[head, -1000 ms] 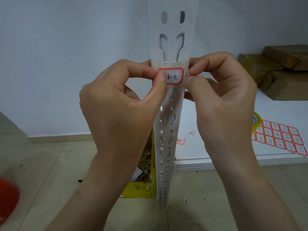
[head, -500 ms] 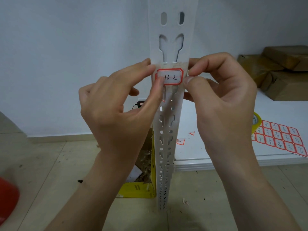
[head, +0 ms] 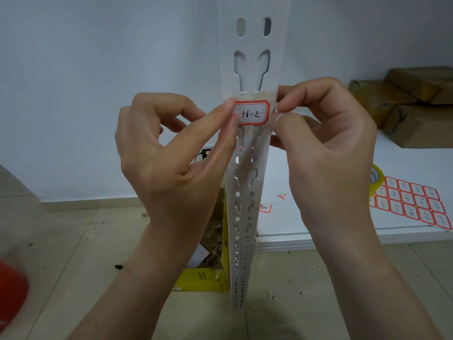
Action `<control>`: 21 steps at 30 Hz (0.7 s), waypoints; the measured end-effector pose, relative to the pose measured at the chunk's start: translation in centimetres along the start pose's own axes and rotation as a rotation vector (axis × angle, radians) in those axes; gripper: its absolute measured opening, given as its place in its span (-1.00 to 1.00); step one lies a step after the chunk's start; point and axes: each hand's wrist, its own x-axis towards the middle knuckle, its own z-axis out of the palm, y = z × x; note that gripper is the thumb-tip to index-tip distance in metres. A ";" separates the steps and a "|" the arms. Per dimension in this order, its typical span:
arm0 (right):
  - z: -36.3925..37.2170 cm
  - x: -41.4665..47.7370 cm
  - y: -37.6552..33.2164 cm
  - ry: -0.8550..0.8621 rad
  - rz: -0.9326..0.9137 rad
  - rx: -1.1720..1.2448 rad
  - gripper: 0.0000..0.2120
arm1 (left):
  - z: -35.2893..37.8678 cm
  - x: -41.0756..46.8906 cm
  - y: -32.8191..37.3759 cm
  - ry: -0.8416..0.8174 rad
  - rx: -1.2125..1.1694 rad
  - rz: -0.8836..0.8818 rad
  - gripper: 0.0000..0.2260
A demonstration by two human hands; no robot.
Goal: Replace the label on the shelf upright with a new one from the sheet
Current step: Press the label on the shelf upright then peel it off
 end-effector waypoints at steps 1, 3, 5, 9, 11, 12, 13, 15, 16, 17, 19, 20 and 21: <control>0.0 0.0 0.0 0.001 0.001 0.000 -0.83 | 0.0 0.0 0.1 0.000 -0.002 0.001 -0.88; 0.0 0.0 0.0 0.000 0.005 0.003 -0.84 | 0.0 0.0 0.2 -0.005 -0.003 -0.003 -0.91; 0.0 0.0 0.0 -0.002 0.005 0.006 -0.84 | 0.0 0.0 0.3 -0.008 -0.007 -0.026 -0.92; 0.0 0.0 0.0 -0.007 -0.002 0.017 -0.82 | 0.0 0.4 1.0 -0.020 -0.068 -0.128 -0.92; 0.0 0.0 0.0 -0.011 -0.002 0.034 -0.81 | -0.1 0.6 1.3 -0.047 -0.110 -0.200 -0.91; 0.0 0.0 0.0 -0.014 -0.003 0.038 -0.81 | -0.2 0.7 1.5 -0.066 -0.129 -0.225 -0.91; 0.0 0.0 0.0 -0.017 -0.004 0.040 -0.81 | -0.3 0.8 1.6 -0.084 -0.143 -0.241 -0.93; 0.1 0.0 0.0 -0.018 -0.007 0.039 -0.81 | -0.4 1.0 1.7 -0.104 -0.162 -0.260 -0.92; 0.0 0.0 0.0 -0.016 -0.006 0.039 -0.80 | -0.5 1.1 1.8 -0.109 -0.170 -0.265 -0.90; 0.0 0.0 0.0 -0.014 -0.005 0.036 -0.80 | -0.5 1.2 1.8 -0.114 -0.175 -0.266 -0.90; 0.0 0.0 0.0 -0.009 -0.006 0.021 -0.81 | -0.4 1.1 1.9 -0.124 -0.172 -0.261 -0.88; 0.0 0.0 0.0 -0.007 -0.005 0.015 -0.81 | -0.4 1.1 1.9 -0.125 -0.163 -0.258 -0.87; 0.0 0.0 0.0 -0.005 -0.004 0.014 -0.81 | -0.4 1.1 1.9 -0.124 -0.153 -0.253 -0.86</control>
